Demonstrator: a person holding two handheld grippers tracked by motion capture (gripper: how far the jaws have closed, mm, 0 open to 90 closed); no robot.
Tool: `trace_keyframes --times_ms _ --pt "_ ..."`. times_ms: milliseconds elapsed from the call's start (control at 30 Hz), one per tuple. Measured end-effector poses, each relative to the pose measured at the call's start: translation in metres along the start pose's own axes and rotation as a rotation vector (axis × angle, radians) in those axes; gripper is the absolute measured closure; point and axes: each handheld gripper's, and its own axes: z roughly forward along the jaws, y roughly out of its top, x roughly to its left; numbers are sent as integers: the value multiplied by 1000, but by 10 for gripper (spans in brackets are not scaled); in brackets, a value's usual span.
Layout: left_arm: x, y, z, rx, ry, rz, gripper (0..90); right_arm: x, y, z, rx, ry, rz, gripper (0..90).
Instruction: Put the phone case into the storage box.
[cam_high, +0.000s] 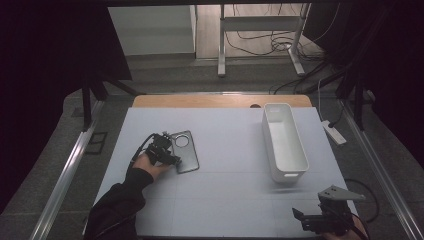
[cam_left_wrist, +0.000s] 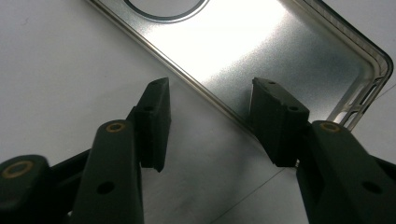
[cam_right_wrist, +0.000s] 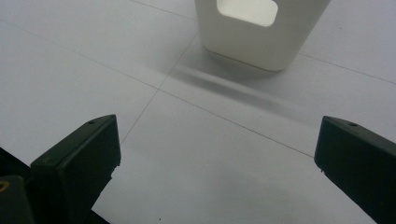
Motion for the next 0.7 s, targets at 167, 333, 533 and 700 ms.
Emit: trace_keyframes --times_ms 167,333,533,700 --pt "1 2 -1 15 -8 -29 627 0 0 0 1 1 0 7" --pt "2 2 -2 21 -27 -52 739 0 0 0 2 -1 -1 8" --pt "2 2 -2 21 -52 -60 871 0 0 0 1 -1 -1 9" --pt "4 2 -2 19 -66 -64 891 0 0 0 3 -2 0 9"
